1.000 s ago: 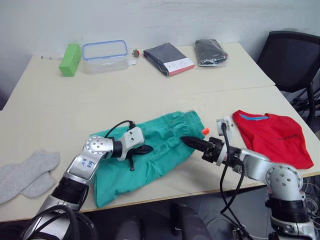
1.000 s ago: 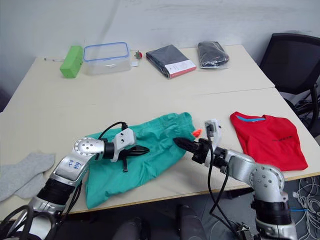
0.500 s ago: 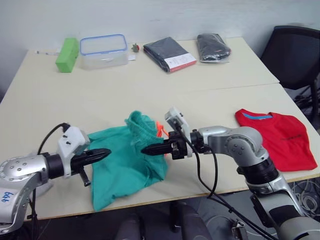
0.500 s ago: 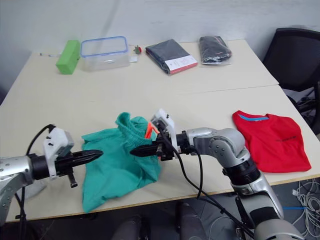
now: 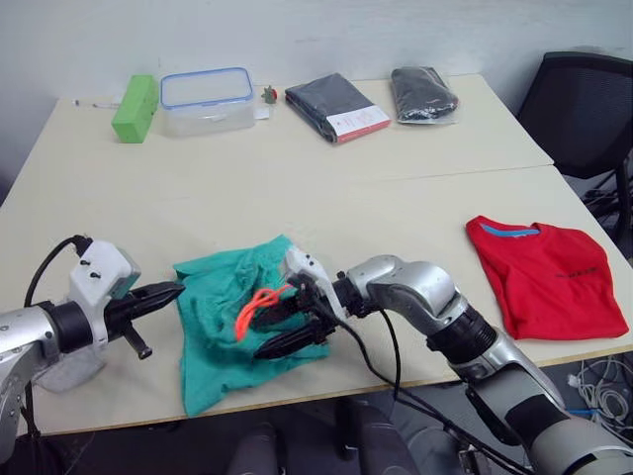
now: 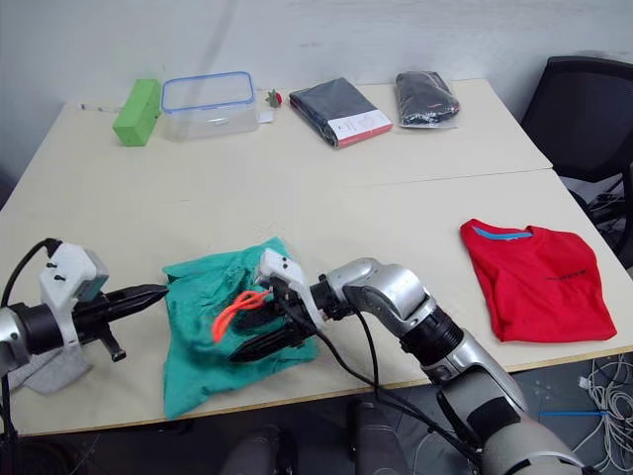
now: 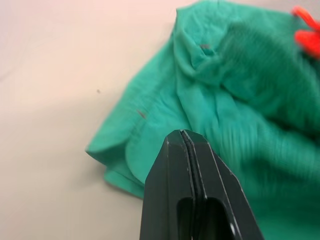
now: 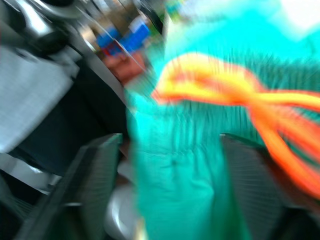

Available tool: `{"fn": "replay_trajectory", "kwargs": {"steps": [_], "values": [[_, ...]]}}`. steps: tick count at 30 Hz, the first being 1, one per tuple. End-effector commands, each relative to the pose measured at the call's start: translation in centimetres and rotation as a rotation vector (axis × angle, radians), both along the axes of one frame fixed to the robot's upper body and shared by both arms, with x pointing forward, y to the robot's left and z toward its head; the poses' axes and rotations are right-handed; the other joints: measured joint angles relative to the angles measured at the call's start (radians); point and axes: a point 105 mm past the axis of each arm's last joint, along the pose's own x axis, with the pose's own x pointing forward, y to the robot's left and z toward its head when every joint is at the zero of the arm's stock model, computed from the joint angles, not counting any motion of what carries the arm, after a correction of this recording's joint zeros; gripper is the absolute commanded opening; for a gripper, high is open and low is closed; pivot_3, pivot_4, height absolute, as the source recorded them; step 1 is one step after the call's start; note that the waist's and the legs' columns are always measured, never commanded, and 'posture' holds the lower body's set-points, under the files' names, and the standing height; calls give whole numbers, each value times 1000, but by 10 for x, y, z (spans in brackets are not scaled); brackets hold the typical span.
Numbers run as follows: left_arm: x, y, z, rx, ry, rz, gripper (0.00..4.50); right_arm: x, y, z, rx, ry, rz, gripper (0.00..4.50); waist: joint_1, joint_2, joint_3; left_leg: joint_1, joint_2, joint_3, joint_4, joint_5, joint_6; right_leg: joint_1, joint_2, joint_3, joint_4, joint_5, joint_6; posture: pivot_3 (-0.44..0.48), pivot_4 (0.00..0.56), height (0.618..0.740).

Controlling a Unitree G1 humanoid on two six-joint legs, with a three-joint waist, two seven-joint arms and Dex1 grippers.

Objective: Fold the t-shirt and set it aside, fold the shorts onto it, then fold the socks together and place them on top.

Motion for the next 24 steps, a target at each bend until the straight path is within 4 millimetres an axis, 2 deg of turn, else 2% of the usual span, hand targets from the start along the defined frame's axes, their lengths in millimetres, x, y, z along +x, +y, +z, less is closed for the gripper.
{"fn": "replay_trajectory", "kwargs": {"steps": [1,6,8,10,12,15,18,21,22,24], "values": [[10,-23,21,-18,-64,-120,0,-4,-14,29,75,-37,47,4486,3,0,0,0,0,-1,0,0,0,1,-1,0,0,0,0,0,150,740],[17,-83,34,-72,-73,-388,0,4,-37,37,67,-101,-7,4486,2,-1,-1,0,-2,-2,0,1,0,2,-1,-2,4,1,1,0,150,740],[14,-104,29,-72,-39,-482,0,10,-43,37,58,-125,-52,4486,-1,-1,-1,0,-2,-1,0,1,0,2,0,-2,4,1,1,0,150,740],[9,-116,15,-28,16,-548,0,20,-46,38,52,-145,-126,4115,-11,-1,-1,0,-1,2,0,1,0,1,2,2,4,1,1,0,150,740],[8,-116,-4,53,69,-553,0,26,-48,38,46,-153,-168,3545,-16,-1,-1,0,-1,4,0,0,-1,0,5,3,4,1,1,0,150,740],[15,-93,-36,205,137,-442,0,36,-51,36,30,-190,-225,2486,-24,-1,-1,1,0,4,0,1,-4,-1,9,4,4,0,0,0,150,740],[4,-67,-46,261,199,-340,0,60,-49,29,-15,-275,-328,1426,-30,-1,0,2,1,4,0,1,-6,-2,14,6,4,-1,-2,0,150,740],[-16,-56,-56,282,254,-307,0,76,-39,26,-21,-357,-367,320,-30,-1,0,2,3,4,0,2,-7,-3,13,7,5,-2,-3,0,150,740],[-21,-55,-59,276,269,-298,0,77,-33,26,-12,-377,-363,45,-30,-1,0,3,4,4,0,2,-7,-3,13,8,5,-2,-4,0,150,740],[-27,-55,-65,252,277,-275,0,76,-19,27,12,-421,-331,45,-29,-1,0,3,6,4,0,2,-7,-3,14,8,6,-2,-4,0,150,740]]}}
